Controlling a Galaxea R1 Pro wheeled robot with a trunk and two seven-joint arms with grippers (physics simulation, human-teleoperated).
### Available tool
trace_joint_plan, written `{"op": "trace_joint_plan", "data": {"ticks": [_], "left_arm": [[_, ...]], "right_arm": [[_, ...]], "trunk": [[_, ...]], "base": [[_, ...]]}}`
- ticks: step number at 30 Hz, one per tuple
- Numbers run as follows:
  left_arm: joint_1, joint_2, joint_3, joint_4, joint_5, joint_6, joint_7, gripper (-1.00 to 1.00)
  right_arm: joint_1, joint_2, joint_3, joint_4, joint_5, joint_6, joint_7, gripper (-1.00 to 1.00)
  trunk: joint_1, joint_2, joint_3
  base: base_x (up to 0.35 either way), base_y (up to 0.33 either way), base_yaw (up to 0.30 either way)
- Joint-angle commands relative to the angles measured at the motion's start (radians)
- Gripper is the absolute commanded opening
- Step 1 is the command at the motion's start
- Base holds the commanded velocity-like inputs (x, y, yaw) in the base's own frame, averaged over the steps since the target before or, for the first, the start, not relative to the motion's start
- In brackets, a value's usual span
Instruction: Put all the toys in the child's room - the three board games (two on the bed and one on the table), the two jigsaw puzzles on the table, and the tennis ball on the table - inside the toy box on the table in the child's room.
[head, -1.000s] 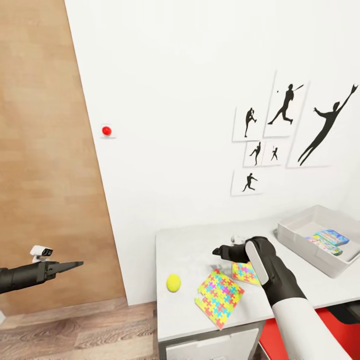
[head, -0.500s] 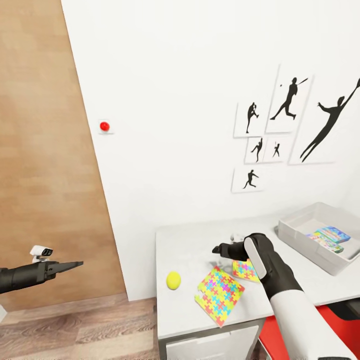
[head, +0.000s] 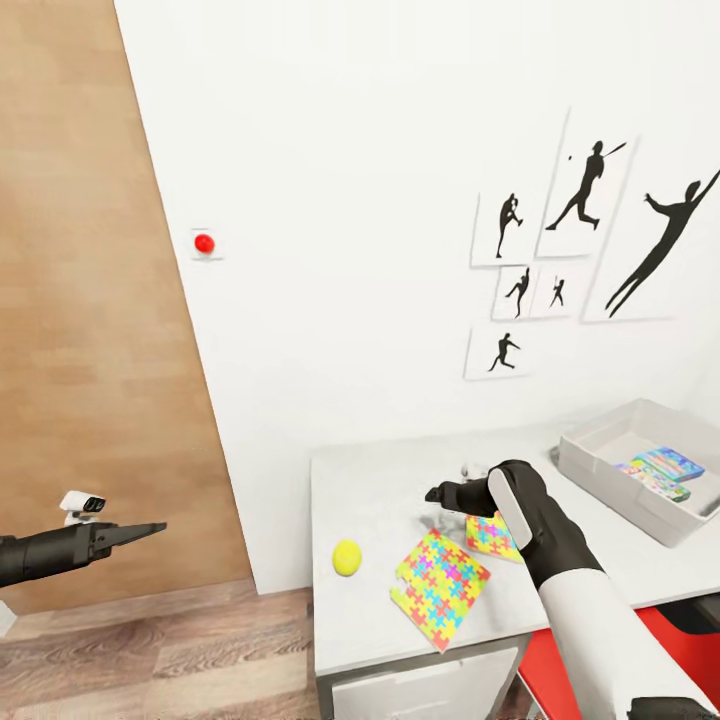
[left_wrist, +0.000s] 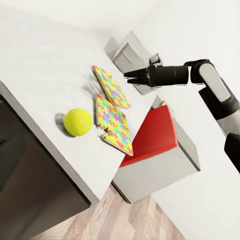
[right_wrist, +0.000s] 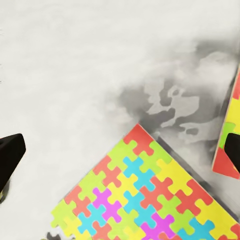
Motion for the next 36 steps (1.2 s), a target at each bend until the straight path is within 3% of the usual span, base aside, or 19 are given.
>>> {"op": "trace_joint_plan", "data": {"ticks": [1,13,36], "left_arm": [[-0.001,0.000,0.000,0.000,0.000,0.010,-0.003,1.00],[-0.001,0.001,0.000,0.000,0.000,0.011,-0.003,1.00],[-0.001,0.001,0.001,0.000,0.000,0.011,-0.003,1.00]], "right_arm": [[-0.015,0.000,0.000,0.008,-0.004,-0.004,-0.003,1.00],[-0.068,0.004,-0.001,0.079,-0.004,-0.056,-0.003,1.00],[-0.081,0.003,-0.002,0.101,-0.004,-0.080,-0.002,1.00]], "trunk": [[0.000,-0.001,-0.003],[0.000,-0.001,-0.023],[0.000,-0.001,-0.060]], "base": [[0.005,0.000,0.000],[0.001,0.000,0.000],[0.000,0.023,0.000]]}}
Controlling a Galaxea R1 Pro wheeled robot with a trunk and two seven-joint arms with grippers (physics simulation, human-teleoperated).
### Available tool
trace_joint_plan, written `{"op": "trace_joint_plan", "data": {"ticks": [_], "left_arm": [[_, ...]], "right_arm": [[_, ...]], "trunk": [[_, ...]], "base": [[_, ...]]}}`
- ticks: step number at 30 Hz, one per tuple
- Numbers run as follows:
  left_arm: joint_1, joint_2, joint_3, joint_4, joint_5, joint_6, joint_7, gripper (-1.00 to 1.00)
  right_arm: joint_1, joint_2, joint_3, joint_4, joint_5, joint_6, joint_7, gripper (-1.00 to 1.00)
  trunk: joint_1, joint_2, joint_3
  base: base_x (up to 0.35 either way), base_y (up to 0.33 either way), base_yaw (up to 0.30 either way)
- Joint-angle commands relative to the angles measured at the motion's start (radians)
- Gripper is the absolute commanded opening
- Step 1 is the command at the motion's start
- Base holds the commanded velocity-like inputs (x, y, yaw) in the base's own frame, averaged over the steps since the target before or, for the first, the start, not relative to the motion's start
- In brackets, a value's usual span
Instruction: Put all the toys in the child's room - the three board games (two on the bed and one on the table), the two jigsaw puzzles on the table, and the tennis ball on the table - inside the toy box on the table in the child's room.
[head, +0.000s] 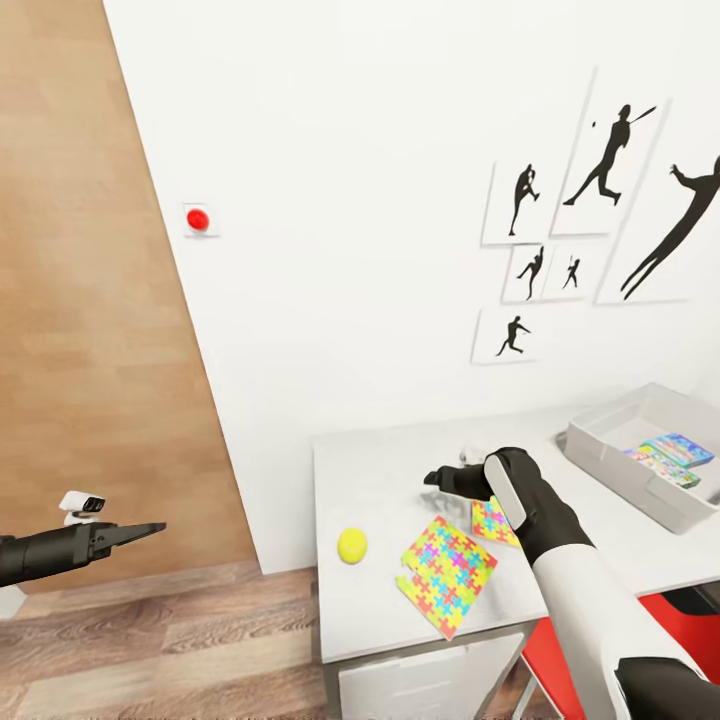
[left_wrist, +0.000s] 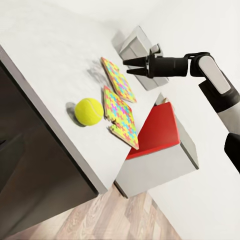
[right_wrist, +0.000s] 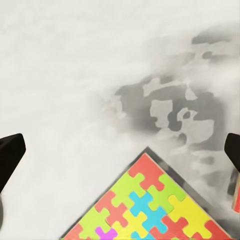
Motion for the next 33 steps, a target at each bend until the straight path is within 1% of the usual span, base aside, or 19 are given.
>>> {"op": "trace_joint_plan", "data": {"ticks": [1,33], "left_arm": [[-0.001,0.000,0.000,0.000,0.000,0.010,-0.003,1.00],[-0.001,0.000,0.000,0.000,0.000,0.011,-0.003,1.00]], "right_arm": [[-0.001,-0.001,0.000,0.000,-0.005,-0.001,-0.003,1.00],[-0.003,-0.004,0.002,0.021,-0.003,-0.012,-0.002,1.00]], "trunk": [[0.000,-0.001,-0.003],[0.000,-0.001,-0.055]], "base": [[0.000,0.007,0.000],[0.000,0.011,0.000]]}}
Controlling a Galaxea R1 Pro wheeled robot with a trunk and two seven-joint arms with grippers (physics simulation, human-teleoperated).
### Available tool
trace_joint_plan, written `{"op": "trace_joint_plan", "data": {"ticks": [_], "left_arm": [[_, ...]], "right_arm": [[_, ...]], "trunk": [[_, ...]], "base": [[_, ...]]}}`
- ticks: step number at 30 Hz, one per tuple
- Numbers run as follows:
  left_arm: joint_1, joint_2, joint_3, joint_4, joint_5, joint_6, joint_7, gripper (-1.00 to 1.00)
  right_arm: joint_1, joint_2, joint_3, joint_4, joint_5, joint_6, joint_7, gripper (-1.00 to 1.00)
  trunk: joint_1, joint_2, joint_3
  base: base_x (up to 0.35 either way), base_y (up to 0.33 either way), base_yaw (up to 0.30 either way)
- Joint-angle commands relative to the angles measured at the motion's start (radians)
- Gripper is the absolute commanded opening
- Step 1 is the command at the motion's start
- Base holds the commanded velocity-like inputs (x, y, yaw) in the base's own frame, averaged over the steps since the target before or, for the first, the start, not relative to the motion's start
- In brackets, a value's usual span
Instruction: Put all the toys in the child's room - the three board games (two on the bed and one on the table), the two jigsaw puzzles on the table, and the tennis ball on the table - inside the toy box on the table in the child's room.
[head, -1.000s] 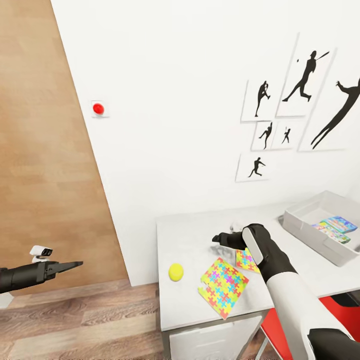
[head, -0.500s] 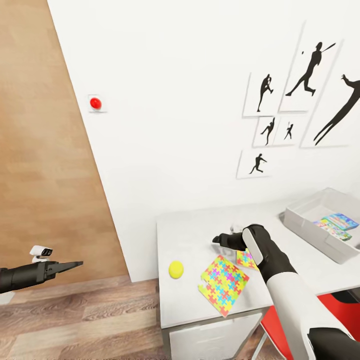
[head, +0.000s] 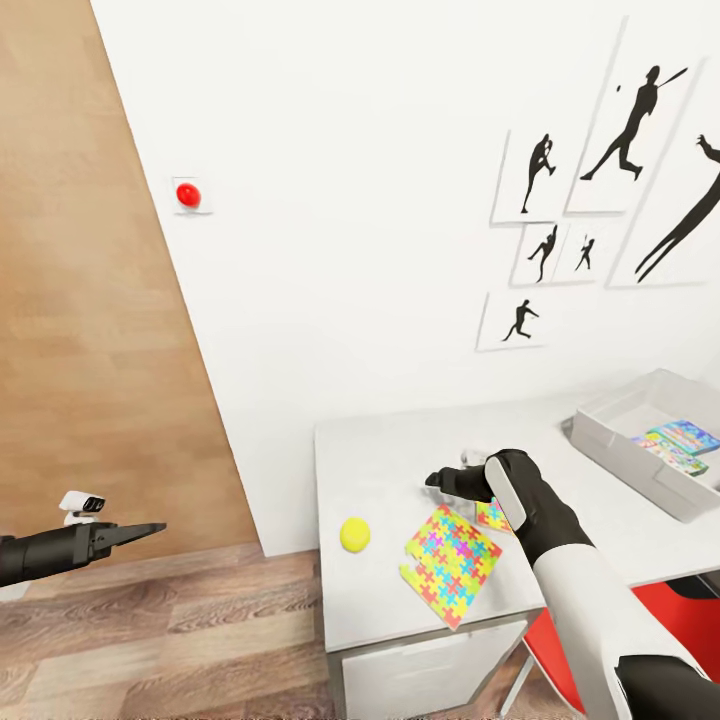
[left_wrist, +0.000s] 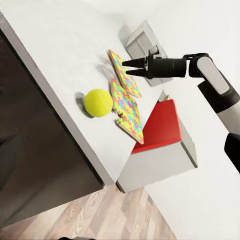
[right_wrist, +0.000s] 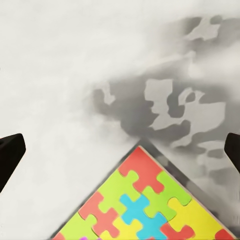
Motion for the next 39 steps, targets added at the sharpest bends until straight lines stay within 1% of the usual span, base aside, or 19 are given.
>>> {"op": "trace_joint_plan", "data": {"ticks": [1,9,39], "left_arm": [[-0.001,0.000,0.000,0.000,0.001,0.011,-0.003,1.00],[-0.001,0.000,0.000,0.000,0.001,0.008,-0.003,1.00],[-0.001,0.000,0.000,0.000,0.001,0.008,-0.003,1.00]], "right_arm": [[-0.001,0.000,0.001,-0.001,-0.004,0.004,-0.003,1.00],[-0.001,-0.001,0.001,-0.001,-0.004,0.004,-0.003,1.00],[-0.001,-0.001,0.001,-0.001,-0.004,0.004,-0.003,1.00]], "trunk": [[0.000,-0.001,-0.003],[0.000,-0.001,-0.016],[0.000,-0.001,-0.065]], "base": [[0.000,0.093,0.000],[0.000,0.043,0.000],[0.000,0.001,0.000]]}}
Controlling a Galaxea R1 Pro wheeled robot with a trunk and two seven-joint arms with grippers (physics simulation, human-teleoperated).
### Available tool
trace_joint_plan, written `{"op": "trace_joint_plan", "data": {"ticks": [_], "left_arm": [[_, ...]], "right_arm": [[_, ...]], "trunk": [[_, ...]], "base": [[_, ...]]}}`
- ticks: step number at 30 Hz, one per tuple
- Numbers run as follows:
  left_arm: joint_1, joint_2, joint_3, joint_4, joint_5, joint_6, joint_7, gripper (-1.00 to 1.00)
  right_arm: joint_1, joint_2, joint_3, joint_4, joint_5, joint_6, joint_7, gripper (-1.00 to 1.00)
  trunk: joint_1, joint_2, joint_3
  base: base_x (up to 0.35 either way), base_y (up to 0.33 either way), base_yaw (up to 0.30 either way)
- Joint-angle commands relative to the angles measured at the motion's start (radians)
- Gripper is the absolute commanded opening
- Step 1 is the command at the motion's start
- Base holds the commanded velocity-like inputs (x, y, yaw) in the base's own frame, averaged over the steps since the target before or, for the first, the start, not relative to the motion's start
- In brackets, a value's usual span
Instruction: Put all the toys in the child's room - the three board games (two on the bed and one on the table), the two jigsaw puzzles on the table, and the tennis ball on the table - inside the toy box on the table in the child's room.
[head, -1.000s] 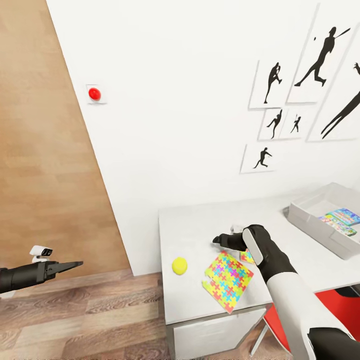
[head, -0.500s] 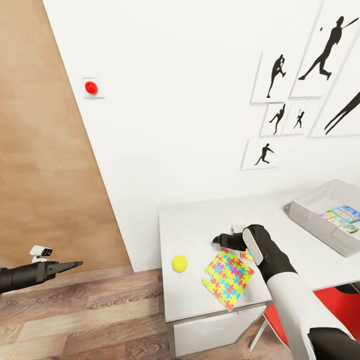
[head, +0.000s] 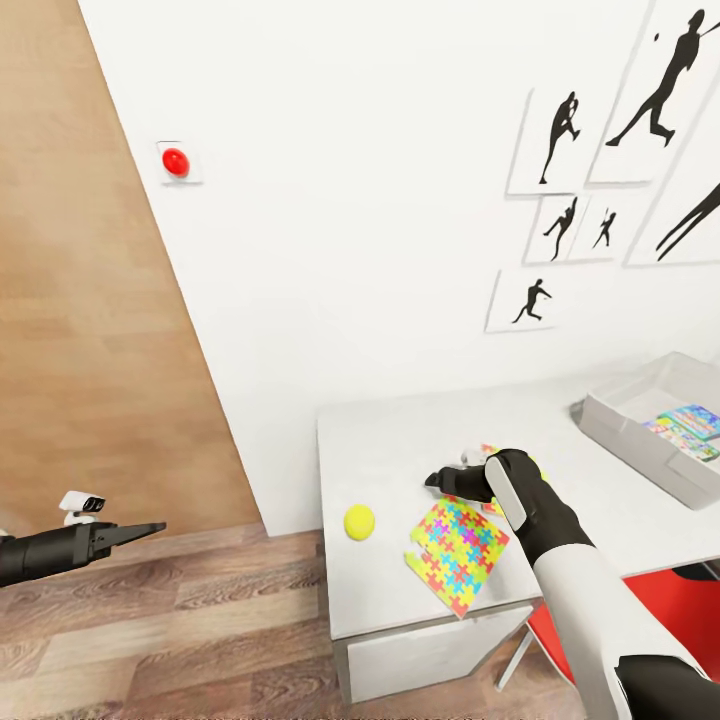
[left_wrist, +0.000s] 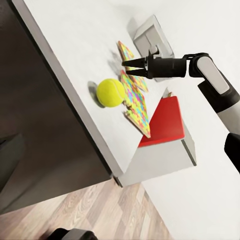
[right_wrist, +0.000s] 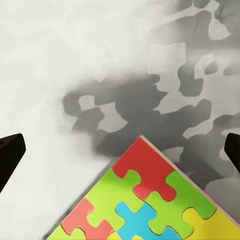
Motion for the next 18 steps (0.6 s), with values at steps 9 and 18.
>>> {"op": "trace_joint_plan", "data": {"ticks": [9,18], "left_arm": [[-0.001,0.000,0.000,0.000,0.000,0.011,-0.003,1.00],[-0.001,0.000,0.018,0.000,0.000,0.011,-0.003,1.00]], "right_arm": [[-0.001,0.000,0.002,-0.001,-0.004,0.005,-0.002,1.00],[0.000,-0.001,0.003,-0.001,-0.002,0.006,-0.002,1.00]], "trunk": [[0.000,-0.001,-0.016],[0.000,-0.001,-0.023]], "base": [[0.000,0.000,0.000],[0.000,0.000,0.000]]}}
